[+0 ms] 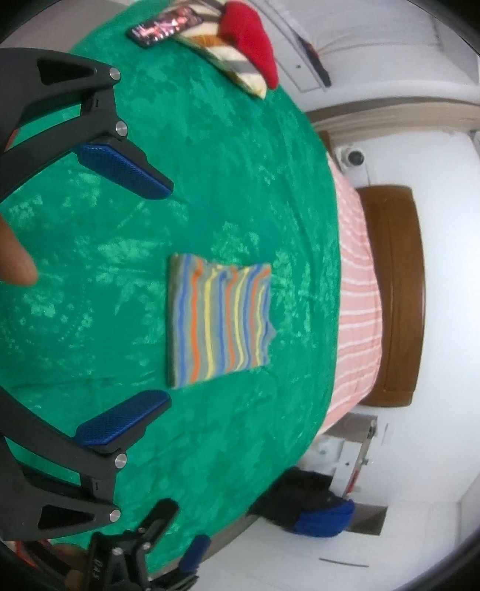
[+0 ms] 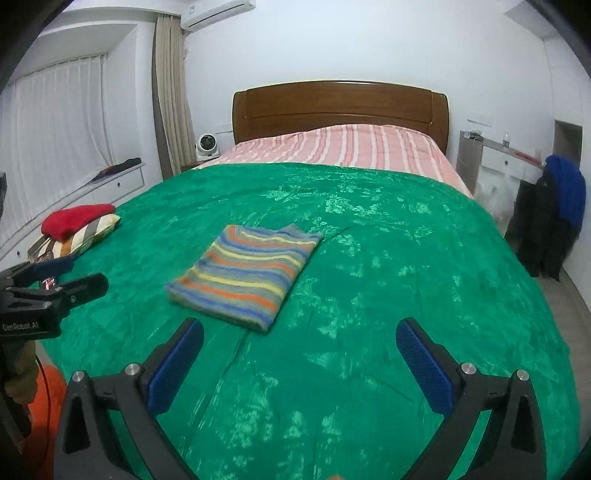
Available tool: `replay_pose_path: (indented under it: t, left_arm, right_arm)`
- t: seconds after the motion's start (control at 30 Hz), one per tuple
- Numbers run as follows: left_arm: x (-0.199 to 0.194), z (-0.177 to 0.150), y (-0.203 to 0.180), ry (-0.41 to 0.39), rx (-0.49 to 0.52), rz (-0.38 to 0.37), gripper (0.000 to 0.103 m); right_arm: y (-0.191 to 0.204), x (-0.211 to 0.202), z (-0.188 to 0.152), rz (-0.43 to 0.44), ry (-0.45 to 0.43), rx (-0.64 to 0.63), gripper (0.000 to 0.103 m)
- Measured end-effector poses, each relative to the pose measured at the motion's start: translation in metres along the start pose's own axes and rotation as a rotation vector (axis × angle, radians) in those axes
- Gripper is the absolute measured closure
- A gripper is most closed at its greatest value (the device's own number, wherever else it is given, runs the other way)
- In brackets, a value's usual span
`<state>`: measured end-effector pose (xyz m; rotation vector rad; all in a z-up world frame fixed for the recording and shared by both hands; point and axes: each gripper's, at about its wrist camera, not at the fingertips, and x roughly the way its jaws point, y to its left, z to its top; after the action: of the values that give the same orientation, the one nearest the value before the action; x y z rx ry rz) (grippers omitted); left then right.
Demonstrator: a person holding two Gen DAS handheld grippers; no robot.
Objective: Fold small clothes
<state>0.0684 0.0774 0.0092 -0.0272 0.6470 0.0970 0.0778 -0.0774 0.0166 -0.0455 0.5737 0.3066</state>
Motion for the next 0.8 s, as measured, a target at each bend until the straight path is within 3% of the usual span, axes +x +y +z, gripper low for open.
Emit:
replay_pose_path:
  t: [0.13,0.23,0.33,0.43,0.63,0.8]
  left_arm:
    - [-0.011,-0.005,0.002,0.003,-0.036,0.032,0.000]
    - [-0.015,-0.010,0.005,0.020,-0.076,0.147,0.000]
    - [-0.014,-0.015,0.004,0.060,-0.060,0.200,0.000]
    - [-0.015,-0.020,0.000,0.101,-0.033,0.202,0.000]
    - [-0.024,-0.026,-0.006,0.118,0.002,0.136,0.000]
    - [-0.030,-0.027,-0.011,0.119,0.017,0.159,0.000]
  right_arm:
    - [0.007,-0.005,-0.009,-0.012,0.057,-0.020,0.000]
    - [0.010,-0.015,-0.013,0.006,0.090,-0.028,0.000]
    - [0.013,-0.023,-0.012,0.004,0.098,-0.039,0.000]
    - [0.013,-0.031,-0.008,-0.001,0.108,-0.034,0.000]
    - [0.027,-0.036,-0.004,0.020,0.148,-0.041,0.000]
    - [0.038,-0.036,-0.009,0.028,0.162,-0.058,0.000]
